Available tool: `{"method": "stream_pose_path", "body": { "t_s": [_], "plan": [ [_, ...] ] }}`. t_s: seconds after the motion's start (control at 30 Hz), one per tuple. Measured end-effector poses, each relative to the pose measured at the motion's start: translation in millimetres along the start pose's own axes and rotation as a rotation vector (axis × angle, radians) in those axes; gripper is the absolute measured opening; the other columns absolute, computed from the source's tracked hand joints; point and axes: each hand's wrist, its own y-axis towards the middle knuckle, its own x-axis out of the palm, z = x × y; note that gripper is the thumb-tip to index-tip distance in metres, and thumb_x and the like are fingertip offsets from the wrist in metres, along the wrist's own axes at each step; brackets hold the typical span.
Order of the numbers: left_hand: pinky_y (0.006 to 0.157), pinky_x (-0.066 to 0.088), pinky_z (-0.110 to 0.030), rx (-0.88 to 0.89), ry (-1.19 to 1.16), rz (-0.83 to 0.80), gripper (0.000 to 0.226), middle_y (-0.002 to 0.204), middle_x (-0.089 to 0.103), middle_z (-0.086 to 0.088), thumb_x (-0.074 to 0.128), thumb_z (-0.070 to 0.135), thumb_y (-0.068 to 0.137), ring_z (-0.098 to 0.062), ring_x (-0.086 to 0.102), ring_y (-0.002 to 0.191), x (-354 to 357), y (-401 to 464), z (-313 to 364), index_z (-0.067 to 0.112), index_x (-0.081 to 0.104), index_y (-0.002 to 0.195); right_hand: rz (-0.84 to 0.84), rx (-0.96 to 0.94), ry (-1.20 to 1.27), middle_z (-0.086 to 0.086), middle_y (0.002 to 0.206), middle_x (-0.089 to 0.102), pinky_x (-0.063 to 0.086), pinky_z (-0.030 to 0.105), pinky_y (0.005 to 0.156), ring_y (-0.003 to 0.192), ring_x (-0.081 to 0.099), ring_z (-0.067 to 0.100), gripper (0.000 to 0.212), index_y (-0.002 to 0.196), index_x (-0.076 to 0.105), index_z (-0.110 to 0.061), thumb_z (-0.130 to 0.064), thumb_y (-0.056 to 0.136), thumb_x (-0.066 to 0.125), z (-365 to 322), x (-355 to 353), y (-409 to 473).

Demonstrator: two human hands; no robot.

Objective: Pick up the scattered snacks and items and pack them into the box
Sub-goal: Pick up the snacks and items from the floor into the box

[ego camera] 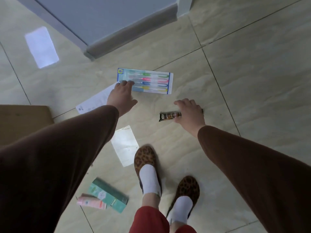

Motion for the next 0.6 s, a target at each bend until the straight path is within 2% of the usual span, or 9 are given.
{"method": "stream_pose_path", "body": {
  "t_s": [0.17,0.33,0.5,0.6],
  "plan": [
    [0.100,0.043,-0.048,0.062,0.058,0.017,0.082,0.139,0.047,-0.013,0.082,0.026,0.074,-0.036,0.042,0.127,12.7,70.2,3.9,0.012,0.041,0.144,0.005,-0.046,-0.081,0.003,0.121,0.053,0.041,0.043,0.089,0.112,0.048,0.029,0.050,0.123,0.055,-0.022,-0.029,0.077,0.075,18.8,27.7,19.1],
    [0.093,0.044,-0.049,0.149,0.285,0.009,0.084,0.126,0.049,-0.013,0.090,0.034,0.061,-0.037,0.046,0.115,16.5,105.2,5.3,0.009,0.048,0.129,0.068,-0.066,-0.063,0.002,0.110,0.053,0.043,0.042,0.081,0.105,0.048,0.027,0.032,0.105,0.055,-0.020,-0.025,0.079,0.074,31.2,35.6,27.7],
    [0.087,0.040,-0.045,0.225,0.496,0.011,0.094,0.119,0.050,-0.017,0.090,0.048,0.055,-0.036,0.045,0.108,16.9,113.5,7.4,0.005,0.045,0.126,0.075,-0.009,0.021,0.002,0.110,0.054,0.044,0.042,0.083,0.104,0.049,0.026,0.027,0.107,0.058,-0.020,-0.026,0.085,0.071,35.7,34.5,34.3],
    [0.086,0.040,-0.042,0.250,0.550,-0.001,0.085,0.114,0.052,-0.016,0.084,0.056,0.058,-0.035,0.044,0.107,9.5,119.7,13.9,0.004,0.053,0.117,0.082,0.011,0.048,0.003,0.109,0.056,0.045,0.042,0.081,0.101,0.051,0.026,0.028,0.109,0.057,-0.019,-0.028,0.085,0.070,39.2,30.5,36.5]
  ]
}}
